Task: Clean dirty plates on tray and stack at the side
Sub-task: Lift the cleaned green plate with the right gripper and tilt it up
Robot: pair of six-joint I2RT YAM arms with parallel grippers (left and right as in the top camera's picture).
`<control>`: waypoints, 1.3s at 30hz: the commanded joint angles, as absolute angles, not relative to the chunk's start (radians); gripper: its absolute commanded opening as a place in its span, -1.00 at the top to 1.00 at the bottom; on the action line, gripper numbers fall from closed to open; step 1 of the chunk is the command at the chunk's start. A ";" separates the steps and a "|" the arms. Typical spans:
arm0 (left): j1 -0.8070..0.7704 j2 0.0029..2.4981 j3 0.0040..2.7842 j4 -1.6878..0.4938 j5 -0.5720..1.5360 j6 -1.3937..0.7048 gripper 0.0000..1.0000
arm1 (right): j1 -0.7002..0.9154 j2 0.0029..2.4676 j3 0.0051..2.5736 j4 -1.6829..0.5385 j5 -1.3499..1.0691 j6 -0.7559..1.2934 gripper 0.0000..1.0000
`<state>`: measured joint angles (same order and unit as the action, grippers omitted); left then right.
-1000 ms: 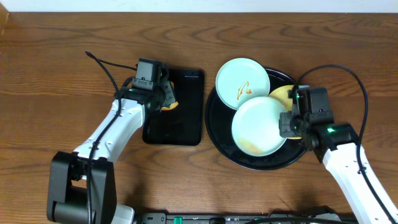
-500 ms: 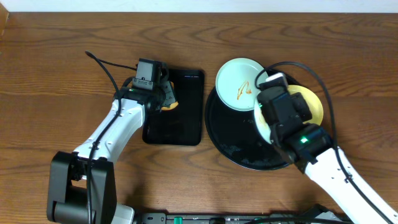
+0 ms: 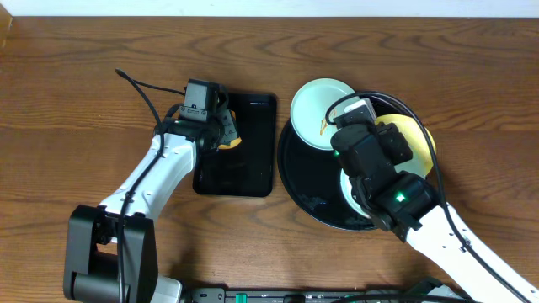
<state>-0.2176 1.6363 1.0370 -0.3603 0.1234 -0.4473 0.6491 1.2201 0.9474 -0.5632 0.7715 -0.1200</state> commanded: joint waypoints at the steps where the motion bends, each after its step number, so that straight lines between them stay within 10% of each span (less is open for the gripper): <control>1: -0.215 1.647 1.049 -0.362 0.104 -0.438 0.85 | 0.577 1.227 0.967 -0.593 0.591 0.074 0.93; 4: -0.215 1.647 1.049 -0.362 0.104 -0.438 0.85 | 0.485 1.227 0.967 -0.628 0.432 0.168 0.81; 7: -0.215 1.647 1.049 -0.362 0.104 -0.438 0.85 | 0.383 1.227 0.967 -0.680 0.252 0.224 0.18; 15: -0.215 1.647 1.049 -0.362 0.104 -0.438 0.85 | 0.166 1.229 0.962 -0.922 0.032 0.345 -0.09; 39: -0.215 1.647 1.049 -0.364 0.104 -0.438 0.85 | 0.070 1.229 0.743 -0.752 0.112 0.354 0.12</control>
<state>-0.2176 1.6363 1.0370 -0.3607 0.1234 -0.4473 0.0822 1.2293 0.7517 -0.7639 0.0605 0.3264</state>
